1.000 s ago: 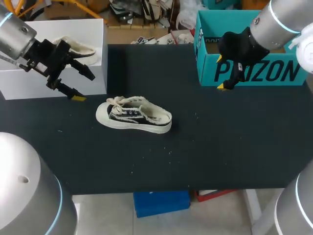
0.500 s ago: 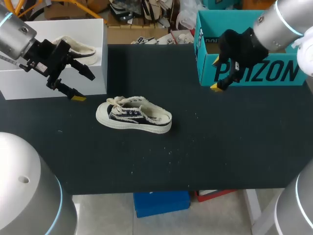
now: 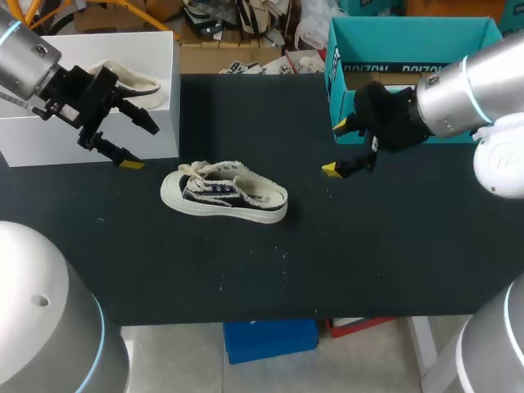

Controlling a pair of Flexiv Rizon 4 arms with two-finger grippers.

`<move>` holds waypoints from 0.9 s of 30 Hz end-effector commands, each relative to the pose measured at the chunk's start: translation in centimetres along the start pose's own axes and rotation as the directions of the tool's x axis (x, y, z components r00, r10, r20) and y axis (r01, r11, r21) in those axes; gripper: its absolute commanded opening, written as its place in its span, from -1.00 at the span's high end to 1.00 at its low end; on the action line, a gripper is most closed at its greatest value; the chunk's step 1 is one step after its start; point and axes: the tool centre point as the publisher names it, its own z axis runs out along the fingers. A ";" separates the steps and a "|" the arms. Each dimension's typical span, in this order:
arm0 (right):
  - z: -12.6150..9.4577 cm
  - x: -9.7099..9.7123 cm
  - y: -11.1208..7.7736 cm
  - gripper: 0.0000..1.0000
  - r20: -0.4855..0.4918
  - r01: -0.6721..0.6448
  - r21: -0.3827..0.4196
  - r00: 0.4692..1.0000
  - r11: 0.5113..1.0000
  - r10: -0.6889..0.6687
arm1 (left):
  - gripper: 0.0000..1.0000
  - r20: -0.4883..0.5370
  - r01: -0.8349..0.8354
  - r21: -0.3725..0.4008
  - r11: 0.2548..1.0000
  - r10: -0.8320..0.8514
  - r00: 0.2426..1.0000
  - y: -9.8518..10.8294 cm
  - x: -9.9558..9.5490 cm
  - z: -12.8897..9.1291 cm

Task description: Take the shoe out of the shoebox, open the shoe tongue, remove and reinsert the insole, then place the shoe into the shoebox

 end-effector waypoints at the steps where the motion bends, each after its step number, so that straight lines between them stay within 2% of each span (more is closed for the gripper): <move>1: 1.9 1.0 0.2 -1.00 0.027 -0.003 -0.064 1.000 0.998 0.005 | -1.00 0.004 -0.003 -0.001 1.000 0.003 1.000 0.1 0.0 0.1; 11: 4.7 2.7 0.4 -1.00 0.001 -0.032 -0.075 0.999 0.997 0.032 | -1.00 0.004 -0.003 -0.001 1.000 0.003 1.000 0.1 0.0 0.1; 16: 6.3 3.5 -0.1 -1.00 -0.014 -0.043 -0.079 0.999 0.996 0.042 | -1.00 0.004 -0.003 -0.001 1.000 0.003 1.000 0.1 0.0 0.1; 27: 9.0 3.0 -1.4 -1.00 0.000 -0.068 -0.121 0.998 0.990 0.068 | -1.00 0.004 -0.003 -0.001 1.000 0.003 1.000 0.1 0.0 0.1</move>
